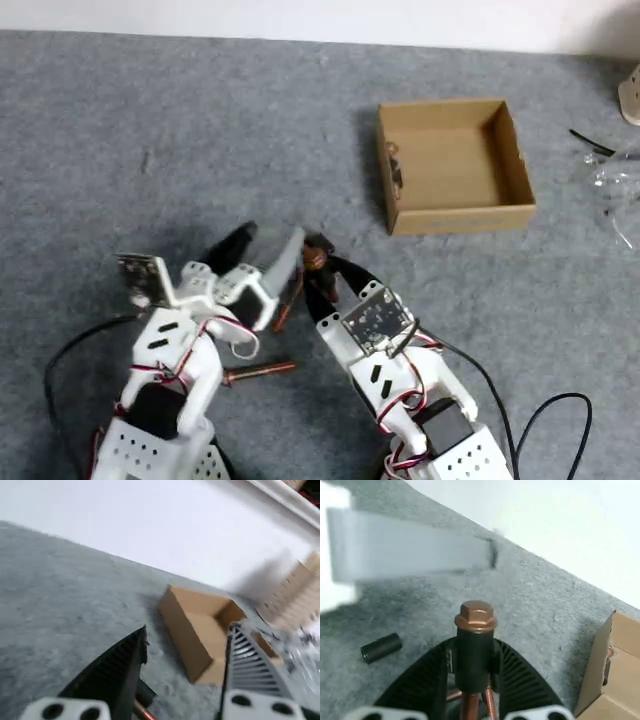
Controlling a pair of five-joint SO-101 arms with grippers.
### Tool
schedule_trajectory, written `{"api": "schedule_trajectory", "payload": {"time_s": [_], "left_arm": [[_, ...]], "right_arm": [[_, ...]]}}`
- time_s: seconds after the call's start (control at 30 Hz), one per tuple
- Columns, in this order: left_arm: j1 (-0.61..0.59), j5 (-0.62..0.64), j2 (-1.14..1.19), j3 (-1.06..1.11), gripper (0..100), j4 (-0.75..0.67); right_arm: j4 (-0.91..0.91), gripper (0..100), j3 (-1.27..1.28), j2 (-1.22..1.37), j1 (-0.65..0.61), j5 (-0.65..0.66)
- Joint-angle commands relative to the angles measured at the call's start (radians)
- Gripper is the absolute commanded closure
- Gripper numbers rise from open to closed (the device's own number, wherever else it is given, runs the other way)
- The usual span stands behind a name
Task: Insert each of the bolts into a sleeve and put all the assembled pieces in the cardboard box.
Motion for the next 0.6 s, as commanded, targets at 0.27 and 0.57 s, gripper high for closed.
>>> {"api": "schedule_trajectory", "payload": {"time_s": [0.27, 0.57], "left_arm": [[-0.079, -0.075, -0.012, -0.002, 78, -0.005], [-0.09, -0.298, -0.01, 0.025, 97, 0.135]], "right_arm": [[-0.03, 99.4, 0.14, -0.018, 0.107, 0.006], [-0.03, 99.4, 0.14, -0.01, 0.202, 0.006]]}}
